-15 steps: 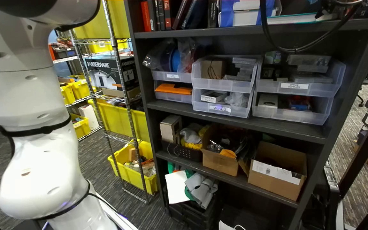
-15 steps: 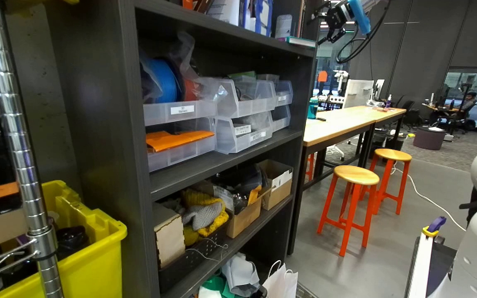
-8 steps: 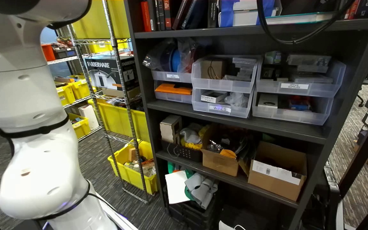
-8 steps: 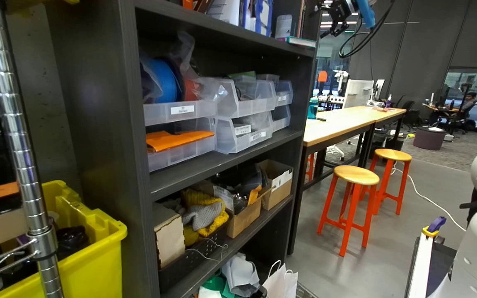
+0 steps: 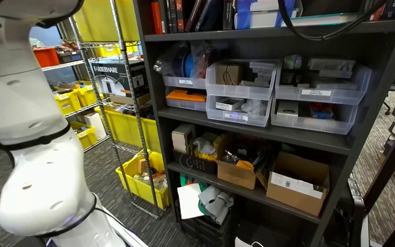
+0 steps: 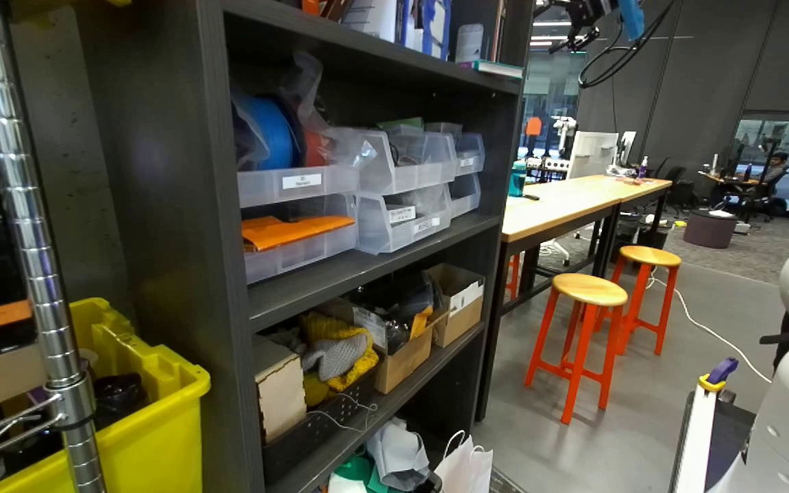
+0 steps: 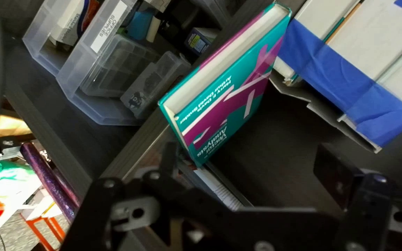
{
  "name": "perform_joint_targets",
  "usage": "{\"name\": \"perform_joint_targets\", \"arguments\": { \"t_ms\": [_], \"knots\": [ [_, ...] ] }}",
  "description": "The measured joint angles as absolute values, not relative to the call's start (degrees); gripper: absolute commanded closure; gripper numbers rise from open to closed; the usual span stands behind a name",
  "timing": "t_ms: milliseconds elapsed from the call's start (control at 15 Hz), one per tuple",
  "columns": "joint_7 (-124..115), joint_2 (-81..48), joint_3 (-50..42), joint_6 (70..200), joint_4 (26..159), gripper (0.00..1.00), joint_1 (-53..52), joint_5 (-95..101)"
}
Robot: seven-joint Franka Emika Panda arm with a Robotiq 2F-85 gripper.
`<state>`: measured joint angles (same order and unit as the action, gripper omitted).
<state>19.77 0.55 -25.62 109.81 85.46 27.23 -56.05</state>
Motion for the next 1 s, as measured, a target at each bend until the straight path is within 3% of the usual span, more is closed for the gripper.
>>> {"name": "perform_joint_targets", "arguments": {
  "t_ms": [1000],
  "knots": [
    [24.86, -8.33, -30.63, 98.90, 82.44, 0.00, 34.85, -79.03]
  ]
}}
